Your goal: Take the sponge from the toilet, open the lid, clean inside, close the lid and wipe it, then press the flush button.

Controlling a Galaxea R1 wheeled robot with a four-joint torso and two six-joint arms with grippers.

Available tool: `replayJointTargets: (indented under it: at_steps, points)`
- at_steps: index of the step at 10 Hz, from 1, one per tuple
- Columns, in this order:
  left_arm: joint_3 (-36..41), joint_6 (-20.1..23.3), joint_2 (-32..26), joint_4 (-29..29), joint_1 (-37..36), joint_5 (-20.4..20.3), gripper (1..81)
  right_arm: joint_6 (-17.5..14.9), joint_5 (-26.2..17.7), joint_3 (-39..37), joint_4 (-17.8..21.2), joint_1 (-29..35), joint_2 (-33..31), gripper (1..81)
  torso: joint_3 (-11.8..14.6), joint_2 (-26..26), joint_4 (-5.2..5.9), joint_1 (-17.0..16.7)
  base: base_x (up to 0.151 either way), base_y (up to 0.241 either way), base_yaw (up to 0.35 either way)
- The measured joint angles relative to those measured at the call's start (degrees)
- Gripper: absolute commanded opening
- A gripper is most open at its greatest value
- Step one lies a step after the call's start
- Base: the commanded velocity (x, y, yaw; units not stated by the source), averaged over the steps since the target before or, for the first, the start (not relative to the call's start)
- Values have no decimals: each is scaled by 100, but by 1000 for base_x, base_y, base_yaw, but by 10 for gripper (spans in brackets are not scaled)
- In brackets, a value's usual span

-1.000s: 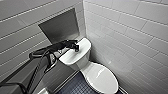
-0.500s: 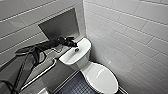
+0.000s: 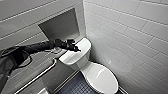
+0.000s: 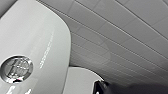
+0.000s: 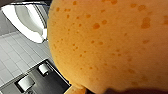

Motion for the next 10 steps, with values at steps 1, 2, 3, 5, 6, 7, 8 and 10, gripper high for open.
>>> replayJointTargets:
  at_steps: [1,2,3,5,6,7,8,10]
  points:
    - [711,0,-453,-1,63,22,10,0,157,-22,0,0,2,10,0,0,-2,0,0,0,0]
    - [1303,4,-1009,2,221,46,10,0,204,-40,2,4,18,10,0,0,-2,0,0,0,0]
    - [1749,20,-1630,38,545,35,10,0,212,-101,0,1,72,10,0,0,-2,0,0,0,0]
    - [2428,41,-2564,251,1677,-28,10,-2,219,-300,0,17,206,10,0,0,-2,0,0,0,0]
    - [2737,74,-2807,357,2259,-185,10,-4,232,-444,0,17,273,10,0,0,-2,-2,0,0,0]
    - [2966,85,-2989,474,2845,-428,10,-4,232,-578,0,17,344,10,0,0,-2,-2,0,0,0]
    - [3095,100,-3124,636,3518,-699,10,-6,232,-705,0,22,413,10,0,0,-2,-2,0,0,0]
    - [3150,119,-3223,969,4820,-1239,10,-13,234,-750,2,20,444,10,0,-2,-2,-4,0,0,0]
